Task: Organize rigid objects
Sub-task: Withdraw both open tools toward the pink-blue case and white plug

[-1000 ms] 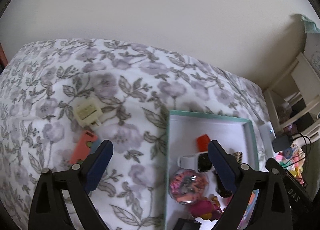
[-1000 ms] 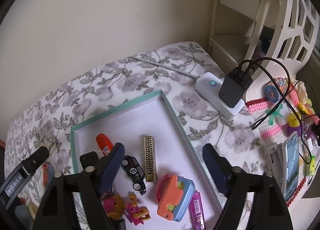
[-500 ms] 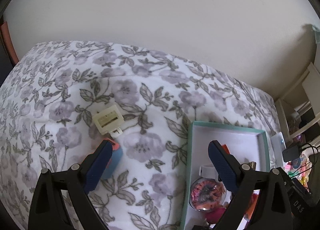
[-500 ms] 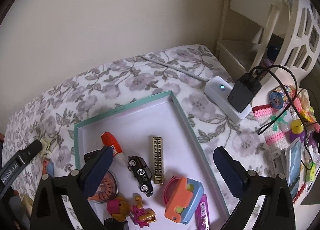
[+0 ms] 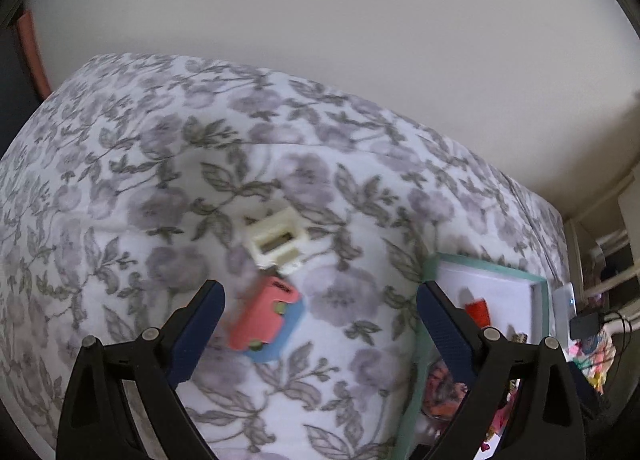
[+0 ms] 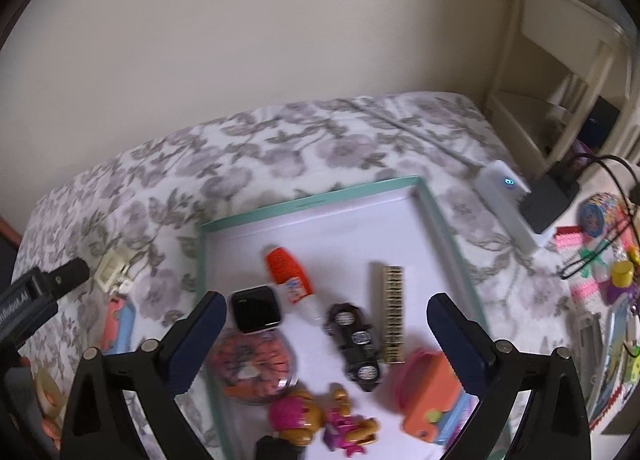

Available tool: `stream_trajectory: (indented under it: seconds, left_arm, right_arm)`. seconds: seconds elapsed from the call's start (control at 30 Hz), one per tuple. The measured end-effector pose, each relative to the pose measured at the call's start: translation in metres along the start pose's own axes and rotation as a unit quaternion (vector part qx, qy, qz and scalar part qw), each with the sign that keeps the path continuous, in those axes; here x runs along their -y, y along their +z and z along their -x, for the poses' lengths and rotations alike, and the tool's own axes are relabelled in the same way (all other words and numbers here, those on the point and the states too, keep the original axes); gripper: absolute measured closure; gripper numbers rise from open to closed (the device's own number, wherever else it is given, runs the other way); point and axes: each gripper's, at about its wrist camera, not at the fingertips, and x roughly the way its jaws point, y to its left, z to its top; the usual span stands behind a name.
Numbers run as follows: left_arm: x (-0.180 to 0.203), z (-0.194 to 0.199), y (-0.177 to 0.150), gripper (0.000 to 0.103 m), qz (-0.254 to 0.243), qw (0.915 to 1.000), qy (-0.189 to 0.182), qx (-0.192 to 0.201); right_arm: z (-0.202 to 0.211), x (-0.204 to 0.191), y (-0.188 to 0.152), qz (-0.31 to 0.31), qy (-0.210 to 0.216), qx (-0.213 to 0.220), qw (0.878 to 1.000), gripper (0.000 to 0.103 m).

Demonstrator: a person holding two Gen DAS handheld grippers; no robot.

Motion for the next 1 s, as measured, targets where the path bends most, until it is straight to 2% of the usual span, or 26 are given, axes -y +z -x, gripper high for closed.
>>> stream_trajectory:
  seconds: [0.23, 0.4, 0.77, 1.0]
  left_arm:
    - [-0.044, -0.003, 0.007, 0.006, 0.023, 0.9985, 0.050, -0.003]
    - [-0.073, -0.007, 0.009, 0.006, 0.035, 0.9969, 0.070, -0.013]
    - [-0.125, -0.005, 0.010, 0.006, 0.074, 0.9933, 0.086, -0.023]
    - [-0.128, -0.018, 0.008, 0.006, 0.080, 0.9933, 0.073, -0.039]
  right_arm:
    - [-0.003, -0.042, -0.005, 0.032, 0.039, -0.006, 0.999, 0.001]
    - [-0.004, -0.074, -0.011, 0.063, 0.059, -0.008, 0.996, 0.001]
    - [-0.017, -0.126, -0.029, 0.101, 0.100, -0.022, 0.990, 0.001]
    - [-0.031, -0.150, -0.041, 0.110, 0.131, -0.032, 0.985, 0.001]
